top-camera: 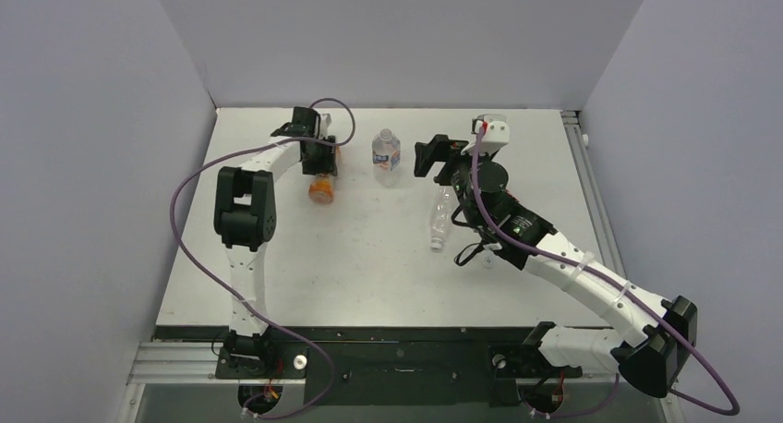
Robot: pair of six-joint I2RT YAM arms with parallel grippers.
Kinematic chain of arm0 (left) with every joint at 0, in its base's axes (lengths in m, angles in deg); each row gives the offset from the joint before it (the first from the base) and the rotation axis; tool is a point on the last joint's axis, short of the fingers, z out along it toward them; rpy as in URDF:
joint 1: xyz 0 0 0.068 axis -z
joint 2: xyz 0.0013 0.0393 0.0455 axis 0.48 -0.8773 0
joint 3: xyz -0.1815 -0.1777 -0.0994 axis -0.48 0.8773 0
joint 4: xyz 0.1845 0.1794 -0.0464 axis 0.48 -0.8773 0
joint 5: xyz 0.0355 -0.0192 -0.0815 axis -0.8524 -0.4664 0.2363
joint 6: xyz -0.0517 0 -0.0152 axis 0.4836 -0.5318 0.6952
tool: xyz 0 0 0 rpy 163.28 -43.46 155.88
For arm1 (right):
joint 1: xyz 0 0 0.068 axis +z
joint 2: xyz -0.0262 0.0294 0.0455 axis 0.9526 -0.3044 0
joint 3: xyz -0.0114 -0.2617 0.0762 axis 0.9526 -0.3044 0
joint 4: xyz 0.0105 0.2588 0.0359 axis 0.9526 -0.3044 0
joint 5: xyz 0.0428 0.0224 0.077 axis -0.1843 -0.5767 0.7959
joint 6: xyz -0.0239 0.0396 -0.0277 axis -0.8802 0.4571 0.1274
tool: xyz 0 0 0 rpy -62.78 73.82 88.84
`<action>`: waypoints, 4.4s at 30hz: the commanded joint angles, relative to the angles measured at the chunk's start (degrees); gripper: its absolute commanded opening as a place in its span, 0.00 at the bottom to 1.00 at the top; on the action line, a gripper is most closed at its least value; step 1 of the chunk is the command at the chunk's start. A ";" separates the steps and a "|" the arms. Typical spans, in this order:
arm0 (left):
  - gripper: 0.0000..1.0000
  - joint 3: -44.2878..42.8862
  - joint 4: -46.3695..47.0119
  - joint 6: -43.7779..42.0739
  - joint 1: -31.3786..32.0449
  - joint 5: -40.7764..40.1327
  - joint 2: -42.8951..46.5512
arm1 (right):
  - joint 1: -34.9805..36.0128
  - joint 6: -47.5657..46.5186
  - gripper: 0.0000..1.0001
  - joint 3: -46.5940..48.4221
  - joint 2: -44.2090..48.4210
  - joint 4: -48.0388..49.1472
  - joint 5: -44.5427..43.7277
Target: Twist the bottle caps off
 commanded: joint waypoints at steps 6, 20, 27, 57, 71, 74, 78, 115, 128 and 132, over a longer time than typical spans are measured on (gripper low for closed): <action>0.29 18.29 4.78 -4.19 -5.20 18.23 24.12 | 0.58 1.91 0.84 8.20 -3.79 -0.67 7.13; 0.25 35.49 -10.54 -28.65 -7.33 47.39 60.46 | 4.16 7.36 0.85 26.38 -16.33 -4.70 28.89; 0.25 35.44 -4.89 -23.73 -7.36 54.64 65.55 | 4.44 12.24 0.85 28.48 -18.68 -3.56 31.73; 0.97 37.15 -3.48 -20.23 -4.03 47.06 70.60 | 7.06 7.22 0.07 30.71 -23.02 -5.26 23.09; 0.97 31.60 -13.53 -14.84 -10.21 22.14 70.41 | 13.38 -19.97 0.00 22.03 -33.22 15.29 3.10; 0.97 30.39 -11.45 -12.68 -13.22 19.35 68.78 | 13.49 -21.86 0.00 21.56 -37.06 19.79 -0.39; 0.97 25.38 -11.92 -11.08 -17.10 20.01 62.92 | 13.16 -23.36 0.00 21.40 -41.06 23.99 -2.99; 0.97 19.20 -13.60 -9.86 -21.61 27.61 56.85 | 13.37 -25.48 0.42 15.99 -47.84 33.68 -9.56; 0.97 19.58 -13.09 -10.25 -21.60 27.60 57.93 | 13.33 -24.84 0.53 17.75 -46.43 31.30 -9.27; 0.97 19.58 -13.07 -10.30 -21.64 27.95 57.97 | 13.32 -24.82 0.61 17.41 -45.13 31.24 -9.53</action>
